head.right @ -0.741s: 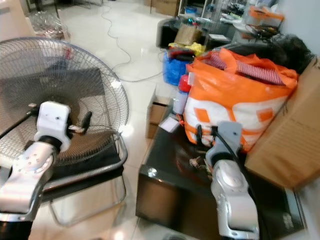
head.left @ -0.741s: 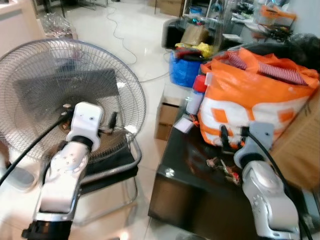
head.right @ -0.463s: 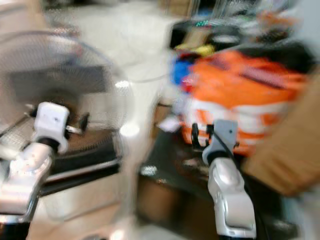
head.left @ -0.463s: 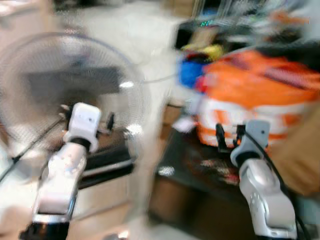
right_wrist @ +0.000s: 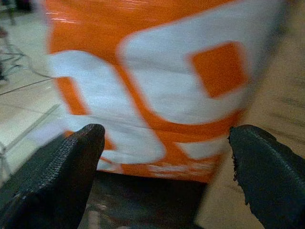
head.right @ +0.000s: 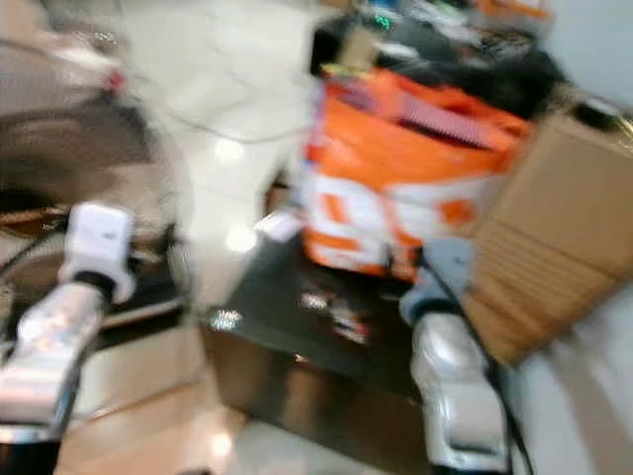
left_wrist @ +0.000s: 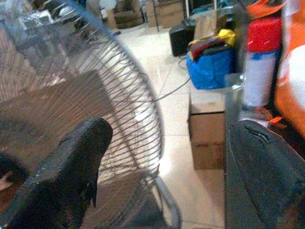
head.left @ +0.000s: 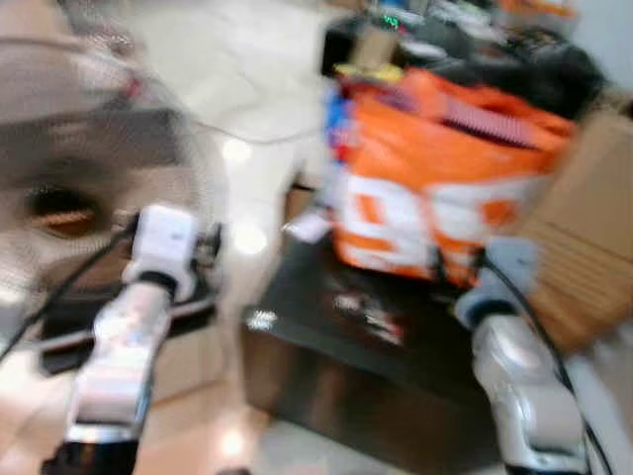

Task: Hang keys on a hook

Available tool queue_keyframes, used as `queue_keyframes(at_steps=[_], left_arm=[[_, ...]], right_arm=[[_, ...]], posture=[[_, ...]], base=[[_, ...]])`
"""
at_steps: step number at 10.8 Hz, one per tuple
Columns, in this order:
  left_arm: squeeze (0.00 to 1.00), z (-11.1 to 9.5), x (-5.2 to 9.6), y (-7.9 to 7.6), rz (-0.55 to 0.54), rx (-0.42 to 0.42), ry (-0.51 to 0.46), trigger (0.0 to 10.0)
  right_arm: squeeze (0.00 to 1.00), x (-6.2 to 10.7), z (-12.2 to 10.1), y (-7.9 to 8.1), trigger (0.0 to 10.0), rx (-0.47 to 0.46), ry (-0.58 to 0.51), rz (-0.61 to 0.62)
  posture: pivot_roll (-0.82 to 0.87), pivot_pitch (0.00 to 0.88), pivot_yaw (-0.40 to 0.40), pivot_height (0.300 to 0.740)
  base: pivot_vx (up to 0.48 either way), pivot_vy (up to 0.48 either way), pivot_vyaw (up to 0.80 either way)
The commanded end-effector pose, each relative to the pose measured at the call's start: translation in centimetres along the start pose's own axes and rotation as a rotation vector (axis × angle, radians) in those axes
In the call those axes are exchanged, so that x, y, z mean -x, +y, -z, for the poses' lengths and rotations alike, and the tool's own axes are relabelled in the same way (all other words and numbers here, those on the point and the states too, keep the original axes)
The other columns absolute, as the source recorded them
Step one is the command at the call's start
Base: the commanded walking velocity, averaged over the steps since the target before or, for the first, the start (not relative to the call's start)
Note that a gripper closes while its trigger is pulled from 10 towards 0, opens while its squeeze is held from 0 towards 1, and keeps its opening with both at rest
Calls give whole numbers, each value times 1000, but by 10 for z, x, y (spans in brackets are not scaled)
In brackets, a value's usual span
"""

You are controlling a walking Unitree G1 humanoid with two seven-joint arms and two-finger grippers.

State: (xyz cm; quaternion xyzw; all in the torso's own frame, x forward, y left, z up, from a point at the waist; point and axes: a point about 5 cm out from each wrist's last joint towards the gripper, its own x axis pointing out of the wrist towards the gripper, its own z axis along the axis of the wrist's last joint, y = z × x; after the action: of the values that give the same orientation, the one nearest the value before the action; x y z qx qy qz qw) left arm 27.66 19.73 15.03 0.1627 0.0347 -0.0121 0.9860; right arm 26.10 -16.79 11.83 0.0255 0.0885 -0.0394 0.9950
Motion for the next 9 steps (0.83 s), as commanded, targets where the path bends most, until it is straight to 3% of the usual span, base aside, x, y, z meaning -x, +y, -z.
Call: queue_keyframes(at_steps=[1, 4, 7, 9], left_arm=[[0, -4, -2, -7, 18, 21, -9, 10000], [0, -2, -1, -9, 47, 27, -3, 10000], [0, -4, -3, -9, 56, 34, -9, 10000], [0, -6, -2, -8, 57, 42, -25, 10000]], right_arm=[[0, 1, -4, -10, 10000, 5, -15, 35], [0, 5, -12, 2, 10000, 89, -66, -43], [0, 5, -14, 6, 10000, 95, -76, -71], [0, 3, -13, 6, 10000, 114, -79, -109]], posture=[[18, 0, -84, 740], [7, 0, -66, 740], [-1, 0, -52, 740], [2, 0, -59, 740]], base=[[0, 0, -800], [0, 0, -800], [0, 0, -775], [0, 0, 0]])
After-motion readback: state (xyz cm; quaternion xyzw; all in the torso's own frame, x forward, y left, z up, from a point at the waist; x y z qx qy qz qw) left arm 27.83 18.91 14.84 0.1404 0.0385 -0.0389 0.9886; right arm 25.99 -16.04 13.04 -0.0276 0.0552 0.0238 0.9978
